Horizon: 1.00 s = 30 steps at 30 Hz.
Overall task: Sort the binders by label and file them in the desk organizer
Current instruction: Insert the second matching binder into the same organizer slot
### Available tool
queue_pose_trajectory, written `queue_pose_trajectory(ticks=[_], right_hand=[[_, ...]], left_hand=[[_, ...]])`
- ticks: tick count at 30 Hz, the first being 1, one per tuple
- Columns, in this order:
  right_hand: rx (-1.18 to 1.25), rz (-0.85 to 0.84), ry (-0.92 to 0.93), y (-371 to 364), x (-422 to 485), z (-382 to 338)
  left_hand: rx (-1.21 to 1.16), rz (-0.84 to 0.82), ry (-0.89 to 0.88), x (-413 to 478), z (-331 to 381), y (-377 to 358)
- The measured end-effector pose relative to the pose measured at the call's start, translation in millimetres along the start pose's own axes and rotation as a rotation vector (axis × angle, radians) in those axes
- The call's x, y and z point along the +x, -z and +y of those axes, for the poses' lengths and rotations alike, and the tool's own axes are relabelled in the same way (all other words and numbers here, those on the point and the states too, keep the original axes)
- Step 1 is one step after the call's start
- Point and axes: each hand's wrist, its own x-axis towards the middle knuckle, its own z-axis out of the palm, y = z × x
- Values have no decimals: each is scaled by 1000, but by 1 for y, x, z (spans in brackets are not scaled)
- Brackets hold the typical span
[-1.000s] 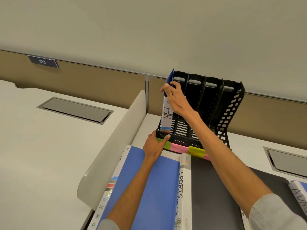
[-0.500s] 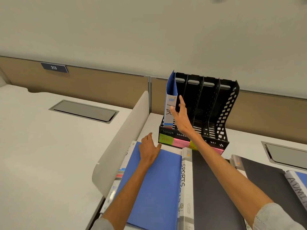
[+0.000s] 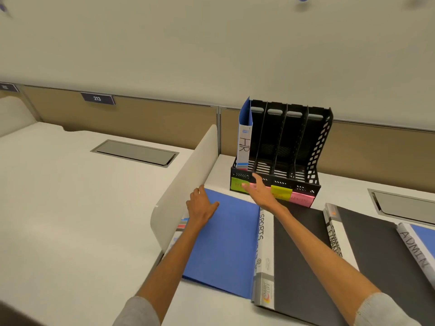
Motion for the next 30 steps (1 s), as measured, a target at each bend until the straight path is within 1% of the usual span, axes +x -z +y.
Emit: queue_pose_trajectory(ticks=[3,6,9,13,17,19,24,26,29,30], right_hand=[[-67,-65,-44,-16,-17,14],[-75,-118,-87,-32,-34,27],[-121,-178,-96,-50,-49,38],[-301,-207,-40,-70,-68,50],[-555,-192,52,-87,-87,64],[-620,-173,83,-96,-95,69],[-617,-173,62,-102,-103,70],[-600,-182,49,-100,-104,69],[-547,-181,26,-98,-106,67],[-519,-177,20,-98,-106,65]], left_hand=[[39,-57,75,-17,-10,0],[84,-118,158,-32,-21,-2],[138,-145,225,-46,-29,-5],[175,-123,288,-63,-31,-9],[115,-92,344,-74,-34,-10],[55,-95,382,-78,-39,-8],[-203,-137,513,-84,-51,-4],[-351,-145,539,-83,-55,1],[-674,-148,541,-79,-58,13],[-742,-148,540,-79,-57,18]])
